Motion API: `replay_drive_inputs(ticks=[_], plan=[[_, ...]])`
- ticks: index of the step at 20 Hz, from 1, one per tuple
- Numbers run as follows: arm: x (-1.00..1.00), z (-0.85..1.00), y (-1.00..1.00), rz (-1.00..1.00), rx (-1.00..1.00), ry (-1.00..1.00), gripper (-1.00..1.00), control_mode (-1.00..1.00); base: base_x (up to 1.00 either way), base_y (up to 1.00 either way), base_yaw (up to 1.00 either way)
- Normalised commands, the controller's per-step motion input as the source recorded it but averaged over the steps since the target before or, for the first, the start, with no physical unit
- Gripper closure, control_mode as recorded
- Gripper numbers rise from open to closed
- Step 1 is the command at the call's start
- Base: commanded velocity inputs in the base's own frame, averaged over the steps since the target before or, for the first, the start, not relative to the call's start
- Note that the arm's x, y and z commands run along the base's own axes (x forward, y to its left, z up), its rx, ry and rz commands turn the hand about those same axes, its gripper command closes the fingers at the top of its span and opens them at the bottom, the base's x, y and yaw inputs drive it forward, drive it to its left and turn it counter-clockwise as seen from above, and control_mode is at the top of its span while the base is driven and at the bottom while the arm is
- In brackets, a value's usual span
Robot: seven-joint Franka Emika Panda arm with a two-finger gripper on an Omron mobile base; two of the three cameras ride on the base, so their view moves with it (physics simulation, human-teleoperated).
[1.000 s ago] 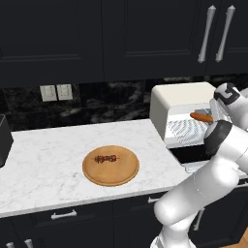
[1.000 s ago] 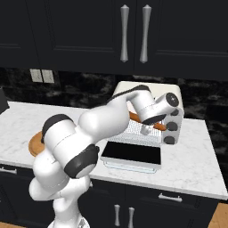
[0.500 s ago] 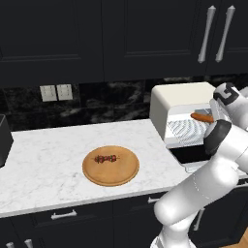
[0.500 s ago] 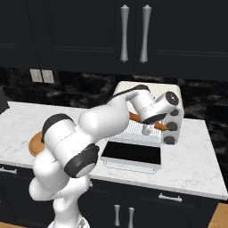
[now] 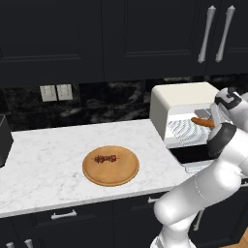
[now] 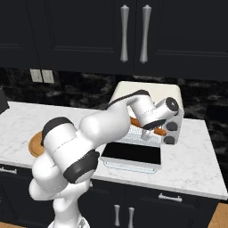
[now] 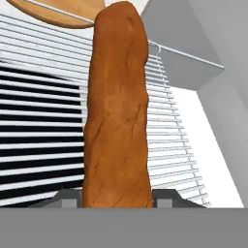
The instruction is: Pick up the kebab skewer and baguette bread, and place them inside the toaster oven. Close the toaster oven door and start by setting the timer.
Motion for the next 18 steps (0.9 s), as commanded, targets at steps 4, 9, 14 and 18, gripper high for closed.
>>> replay_drive_inputs(ticks=[4, 9, 14, 18], plan=[[0.21, -0.08, 0.14, 0.00, 0.04, 0.00, 1.00, -1.00, 0.00, 0.00, 0.00], [0.00, -0.30, 0.14, 0.00, 0.03, 0.00, 1.00, -1.00, 0.00, 0.00, 0.00], [-0.08, -0.06, 0.00, 0.00, 0.01, 0.00, -1.00, -1.00, 0.00, 0.00, 0.00], [-0.30, 0.00, 0.01, 0.00, 0.00, 0.00, -1.00, -1.00, 0.00, 0.00, 0.00]])
